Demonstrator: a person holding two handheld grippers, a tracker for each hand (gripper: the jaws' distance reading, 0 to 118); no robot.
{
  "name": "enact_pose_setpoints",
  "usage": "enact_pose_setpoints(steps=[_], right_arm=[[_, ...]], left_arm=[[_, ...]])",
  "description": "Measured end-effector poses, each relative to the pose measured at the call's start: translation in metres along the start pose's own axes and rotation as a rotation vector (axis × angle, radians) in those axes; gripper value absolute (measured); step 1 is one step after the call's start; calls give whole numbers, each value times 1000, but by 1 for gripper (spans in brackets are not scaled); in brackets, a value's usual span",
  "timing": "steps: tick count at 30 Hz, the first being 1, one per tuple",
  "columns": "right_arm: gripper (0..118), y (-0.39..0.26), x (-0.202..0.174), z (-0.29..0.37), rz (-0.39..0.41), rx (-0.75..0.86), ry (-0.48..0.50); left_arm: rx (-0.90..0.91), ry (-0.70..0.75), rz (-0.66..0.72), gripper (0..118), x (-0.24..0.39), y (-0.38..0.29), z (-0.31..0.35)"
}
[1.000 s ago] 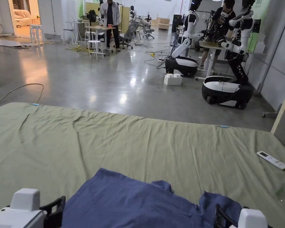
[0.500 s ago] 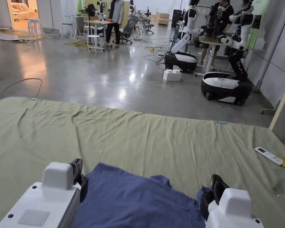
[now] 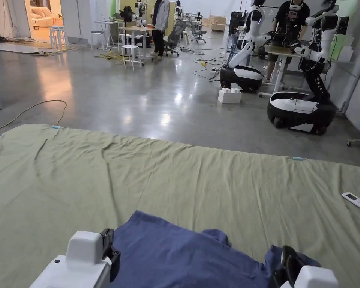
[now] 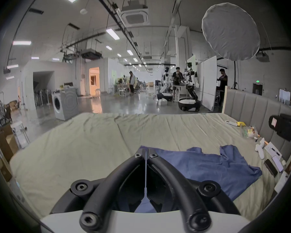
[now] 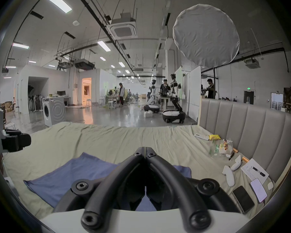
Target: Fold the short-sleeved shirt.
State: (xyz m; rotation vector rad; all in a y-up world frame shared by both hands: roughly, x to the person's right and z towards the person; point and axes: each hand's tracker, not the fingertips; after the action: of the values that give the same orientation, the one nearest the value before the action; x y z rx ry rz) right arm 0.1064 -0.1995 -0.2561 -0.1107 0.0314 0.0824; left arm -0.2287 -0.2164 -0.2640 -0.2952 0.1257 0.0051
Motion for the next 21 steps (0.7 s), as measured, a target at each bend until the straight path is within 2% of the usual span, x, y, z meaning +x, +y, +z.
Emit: enact_pose_setpoints(steps=[5,9,10,11,12,13,14,15,19,21], right_arm=[[0,-28,10,-14,7,-114,3],[0,-45,20,-28,8,-174,-8],[0,-49,22,-31,9,-185,-11],[0,-53,24,-36,13,-198,-14],[0,-55,25,-40,18,-209,-17],[0,-59,27,-45,22,-222,-18],[0,-62,29,-49,20,-235,-18],[0,-68,30,-53,-11,-281,-5],[0,-77,34,-65,17,-296,-25],[0,-83,36,-69,21,-314,-21]], left_arm=[[-179,-143,120,1,-24,-10,-76],[-301,-124,83,2,-30,-16,-147],[-326,-129,71,7,-30,-15,-166],[-352,-124,66,19,-30,-15,-187],[-385,-117,64,36,-31,-15,-204],[-427,-110,49,59,-30,-14,-224],[-418,-112,60,69,-30,-14,-242],[-429,-108,57,70,-29,-13,-256],[-547,-116,15,70,-24,-17,-319],[-532,-127,9,70,-23,-19,-342]])
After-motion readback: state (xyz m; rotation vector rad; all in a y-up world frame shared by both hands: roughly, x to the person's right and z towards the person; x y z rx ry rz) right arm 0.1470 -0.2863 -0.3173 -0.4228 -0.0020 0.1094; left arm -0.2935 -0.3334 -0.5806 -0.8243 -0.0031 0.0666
